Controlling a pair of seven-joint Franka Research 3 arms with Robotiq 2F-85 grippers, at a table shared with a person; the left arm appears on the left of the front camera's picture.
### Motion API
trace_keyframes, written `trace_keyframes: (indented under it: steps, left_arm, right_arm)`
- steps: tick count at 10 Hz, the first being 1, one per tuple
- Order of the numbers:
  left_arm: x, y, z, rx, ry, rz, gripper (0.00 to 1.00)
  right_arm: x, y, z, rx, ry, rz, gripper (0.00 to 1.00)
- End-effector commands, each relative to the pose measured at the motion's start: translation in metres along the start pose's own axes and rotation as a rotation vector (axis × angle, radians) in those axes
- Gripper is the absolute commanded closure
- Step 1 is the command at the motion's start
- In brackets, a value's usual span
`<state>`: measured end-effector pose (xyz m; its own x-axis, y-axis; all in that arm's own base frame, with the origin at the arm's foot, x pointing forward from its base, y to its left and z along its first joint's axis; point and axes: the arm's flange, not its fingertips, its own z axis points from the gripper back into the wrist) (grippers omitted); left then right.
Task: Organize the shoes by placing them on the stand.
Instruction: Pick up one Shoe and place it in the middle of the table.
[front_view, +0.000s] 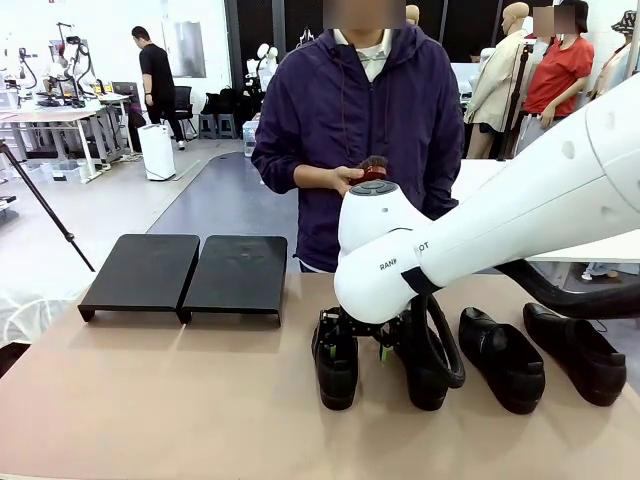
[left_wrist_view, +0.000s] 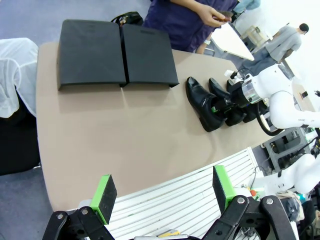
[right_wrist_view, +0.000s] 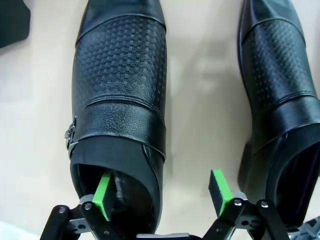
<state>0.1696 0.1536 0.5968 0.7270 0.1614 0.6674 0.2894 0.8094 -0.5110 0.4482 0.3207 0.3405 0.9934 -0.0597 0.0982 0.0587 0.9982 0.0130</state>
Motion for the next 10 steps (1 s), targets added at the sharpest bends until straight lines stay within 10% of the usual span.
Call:
trace_keyframes:
  steps: [1,10]
  left_arm:
    - [-0.0014,0.0006,0.0010,-0.017,-0.006,-0.011,0.00]
    - [-0.0014,0.0006,0.0010,-0.017,-0.006,-0.011,0.00]
  right_arm:
    - [0.0046,0.0102,0.0027,-0.016,-0.004,-0.026,1.00]
    - [-0.0006,0.0081,0.0099,0.012,-0.010,-0.010,1.00]
